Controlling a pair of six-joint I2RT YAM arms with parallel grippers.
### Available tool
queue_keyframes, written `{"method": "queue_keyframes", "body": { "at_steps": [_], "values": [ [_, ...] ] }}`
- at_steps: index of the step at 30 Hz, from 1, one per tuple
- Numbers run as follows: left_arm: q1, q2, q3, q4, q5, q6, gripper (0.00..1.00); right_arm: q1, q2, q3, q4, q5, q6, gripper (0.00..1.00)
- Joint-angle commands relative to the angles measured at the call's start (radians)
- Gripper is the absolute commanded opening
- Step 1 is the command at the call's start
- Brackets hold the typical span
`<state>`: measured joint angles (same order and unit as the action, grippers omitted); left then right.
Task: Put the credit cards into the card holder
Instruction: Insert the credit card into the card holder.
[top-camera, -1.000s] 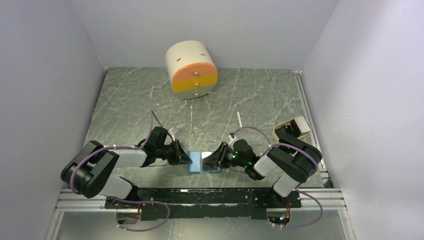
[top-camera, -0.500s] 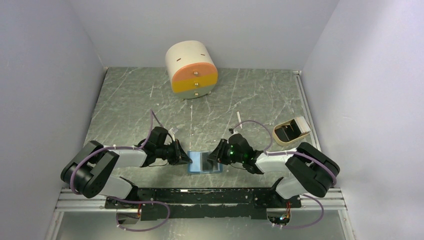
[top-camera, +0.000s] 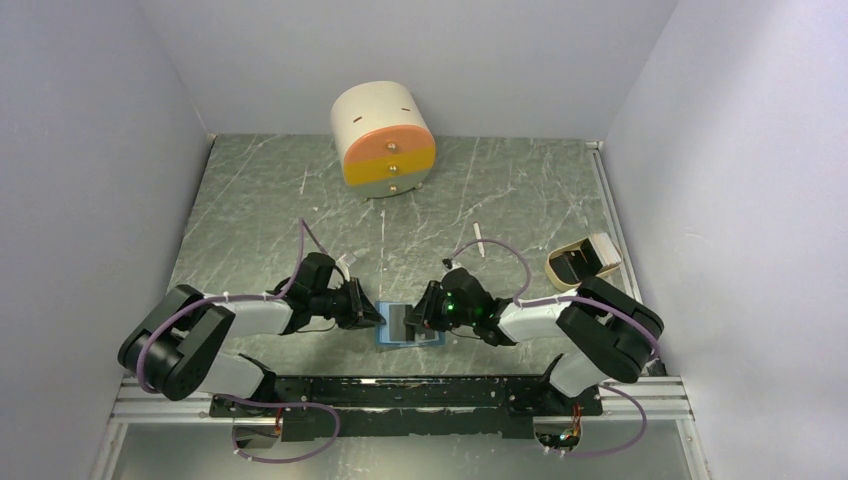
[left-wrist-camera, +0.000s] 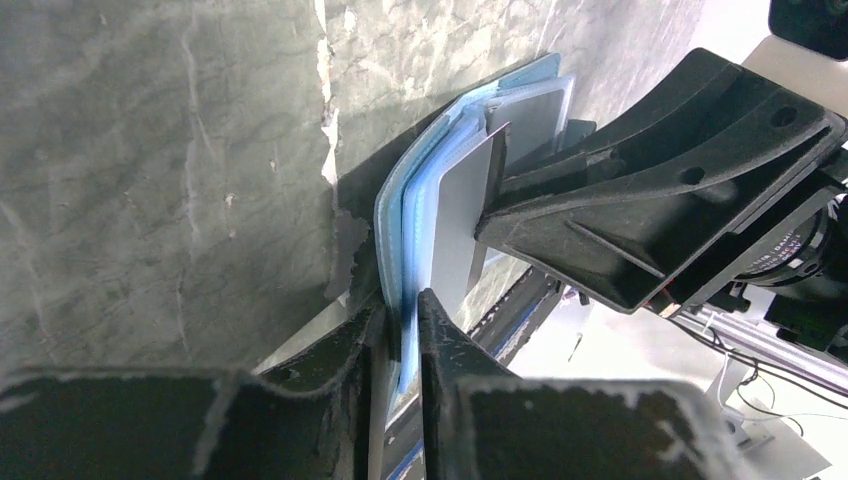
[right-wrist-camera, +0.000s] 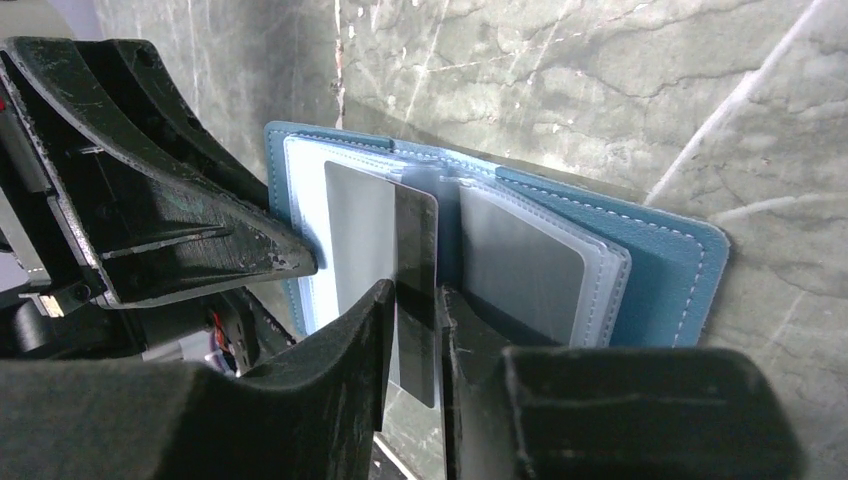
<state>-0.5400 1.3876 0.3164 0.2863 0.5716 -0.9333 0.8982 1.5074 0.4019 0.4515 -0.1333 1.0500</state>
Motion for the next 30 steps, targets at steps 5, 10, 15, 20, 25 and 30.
{"method": "queue_keyframes", "body": {
  "at_steps": [5,10,15,20,25,30],
  "values": [
    [-0.001,0.001,-0.011,0.087,0.086,-0.030,0.22,0.016,0.018,-0.036,0.141,-0.050,-0.012,0.34],
    [-0.003,-0.031,-0.017,0.095,0.092,-0.042,0.24,0.020,0.049,-0.019,0.177,-0.074,0.000,0.30],
    [-0.003,-0.033,-0.015,0.085,0.092,-0.036,0.24,0.022,0.086,-0.040,0.271,-0.103,0.019,0.19],
    [-0.004,-0.032,-0.020,0.094,0.096,-0.043,0.22,0.022,0.102,-0.039,0.295,-0.120,0.023,0.26],
    [-0.005,-0.076,-0.001,0.036,0.073,-0.027,0.27,0.021,0.101,-0.043,0.262,-0.122,0.010,0.23],
    [-0.004,-0.115,-0.001,0.033,0.081,-0.036,0.33,0.022,0.069,-0.051,0.194,-0.124,-0.032,0.22]
  ]
}}
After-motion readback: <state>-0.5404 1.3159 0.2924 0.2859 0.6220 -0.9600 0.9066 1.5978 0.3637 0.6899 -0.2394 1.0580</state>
